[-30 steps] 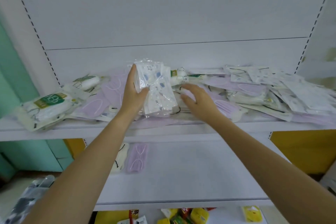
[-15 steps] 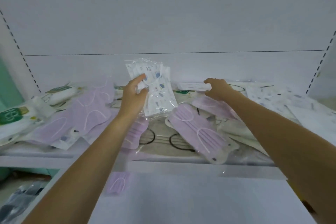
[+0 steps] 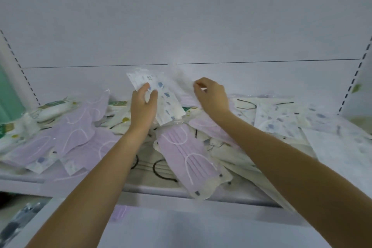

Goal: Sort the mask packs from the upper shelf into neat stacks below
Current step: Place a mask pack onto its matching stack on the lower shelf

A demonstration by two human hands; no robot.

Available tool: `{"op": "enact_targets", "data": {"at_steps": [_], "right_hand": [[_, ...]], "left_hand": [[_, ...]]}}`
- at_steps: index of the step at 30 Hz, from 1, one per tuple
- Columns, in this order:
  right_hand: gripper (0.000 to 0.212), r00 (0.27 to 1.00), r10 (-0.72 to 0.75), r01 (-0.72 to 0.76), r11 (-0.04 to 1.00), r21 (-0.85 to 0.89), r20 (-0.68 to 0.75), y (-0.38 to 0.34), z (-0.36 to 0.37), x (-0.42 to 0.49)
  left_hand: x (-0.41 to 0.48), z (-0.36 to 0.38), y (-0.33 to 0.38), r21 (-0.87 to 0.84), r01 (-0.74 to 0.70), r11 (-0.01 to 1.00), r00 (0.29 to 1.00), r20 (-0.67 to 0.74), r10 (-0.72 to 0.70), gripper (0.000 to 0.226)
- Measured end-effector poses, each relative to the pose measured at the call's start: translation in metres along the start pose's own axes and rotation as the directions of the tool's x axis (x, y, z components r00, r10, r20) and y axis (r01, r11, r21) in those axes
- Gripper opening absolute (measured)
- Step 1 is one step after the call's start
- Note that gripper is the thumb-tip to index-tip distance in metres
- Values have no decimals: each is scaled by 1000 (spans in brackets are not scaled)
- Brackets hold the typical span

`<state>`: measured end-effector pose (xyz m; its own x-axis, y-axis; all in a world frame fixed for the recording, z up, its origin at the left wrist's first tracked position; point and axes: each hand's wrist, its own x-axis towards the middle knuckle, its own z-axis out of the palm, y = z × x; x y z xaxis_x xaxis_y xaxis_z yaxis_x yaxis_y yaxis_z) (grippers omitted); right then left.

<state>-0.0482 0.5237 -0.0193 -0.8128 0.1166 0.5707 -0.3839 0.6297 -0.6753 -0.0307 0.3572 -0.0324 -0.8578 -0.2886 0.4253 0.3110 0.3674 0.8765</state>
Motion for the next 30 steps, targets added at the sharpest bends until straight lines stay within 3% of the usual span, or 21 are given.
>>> {"op": "enact_targets", "data": {"at_steps": [3,6,9,13,17,19,22,25,30], "right_hand": [[24,960,-156,120,979,163,233,-24,8,-25],[28,891,-218,123,961,249,398,-25,7,-39],[29,914,-208,142,969,204,348,-13,-23,-37],[32,941,-112,154,982,-107,319,20,-84,-35],[63,924,216,-46,882,-470,315,56,-136,-54],[75,879,357,-133,820,-556,316,64,-148,-70],[63,840,445,-241,819,-520,312,66,-147,-91],[36,901,378,-231,834,-501,214,61,-139,-103],[29,966,250,-214,915,-341,66,48,-129,-116]], "left_hand": [[-7,18,14,-105,-12,994,996,82,21,21],[-12,25,14,-205,-14,979,999,29,21,8],[-15,22,16,-207,-52,977,999,-8,51,16],[-24,23,25,-249,-71,966,994,62,89,32],[-43,30,35,-287,-29,958,978,189,86,76],[-54,37,41,-300,-32,953,964,242,109,79],[-70,47,42,-236,-39,971,960,261,102,56],[-81,49,38,-168,13,986,951,305,39,46],[-94,36,34,-139,106,985,939,339,-53,42]]}}
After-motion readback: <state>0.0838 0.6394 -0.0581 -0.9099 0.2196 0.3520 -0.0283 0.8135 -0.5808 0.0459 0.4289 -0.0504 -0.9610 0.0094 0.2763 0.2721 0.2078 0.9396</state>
